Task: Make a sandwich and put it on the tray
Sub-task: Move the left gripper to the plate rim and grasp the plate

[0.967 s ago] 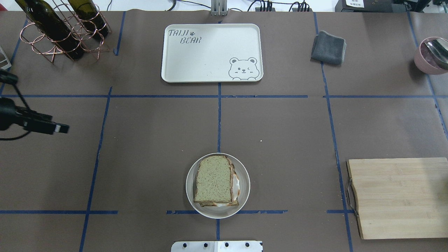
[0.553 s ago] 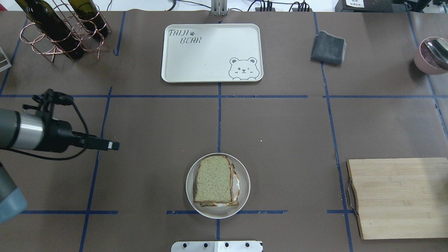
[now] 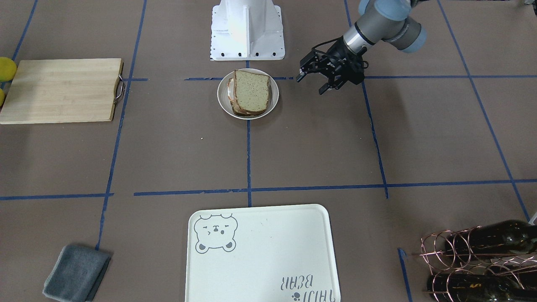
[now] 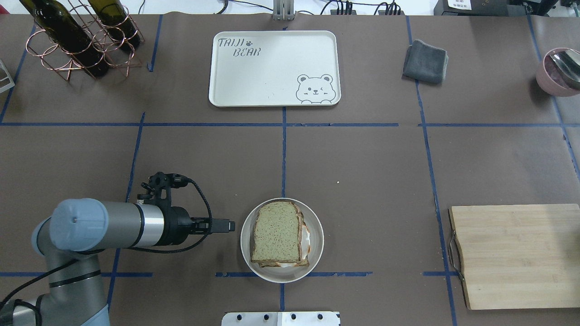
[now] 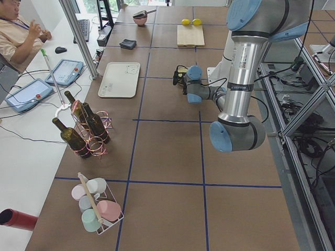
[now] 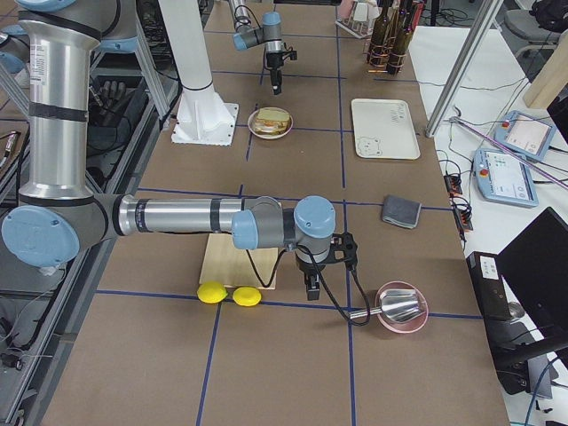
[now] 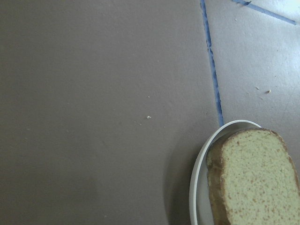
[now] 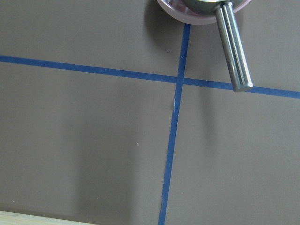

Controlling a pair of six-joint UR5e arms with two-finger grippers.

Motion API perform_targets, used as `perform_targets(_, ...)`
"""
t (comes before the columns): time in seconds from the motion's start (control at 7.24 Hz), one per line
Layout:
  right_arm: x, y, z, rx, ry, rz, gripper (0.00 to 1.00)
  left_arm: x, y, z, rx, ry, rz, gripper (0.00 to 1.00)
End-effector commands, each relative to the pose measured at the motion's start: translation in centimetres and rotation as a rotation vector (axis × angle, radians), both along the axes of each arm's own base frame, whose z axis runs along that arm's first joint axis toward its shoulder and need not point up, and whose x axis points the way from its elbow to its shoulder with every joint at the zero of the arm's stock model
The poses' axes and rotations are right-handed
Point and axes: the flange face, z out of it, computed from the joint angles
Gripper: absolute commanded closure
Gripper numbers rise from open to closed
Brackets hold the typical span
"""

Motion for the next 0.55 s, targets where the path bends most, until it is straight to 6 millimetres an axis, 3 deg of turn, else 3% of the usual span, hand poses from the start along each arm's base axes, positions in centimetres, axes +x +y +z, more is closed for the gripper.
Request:
perform_targets(0.0,0.0,0.0,0.0,-0.001,0.000,0.001,0.00,2.4,-0.2,-0.3,-0.017,-0.008,0.003,0.30)
perform_targets(0.41,0.0,0.0,0.1,-0.004,0.001,0.002,0.00,4.7,-0.1,-0.7,-0.020,-0.010,0.019,0.41)
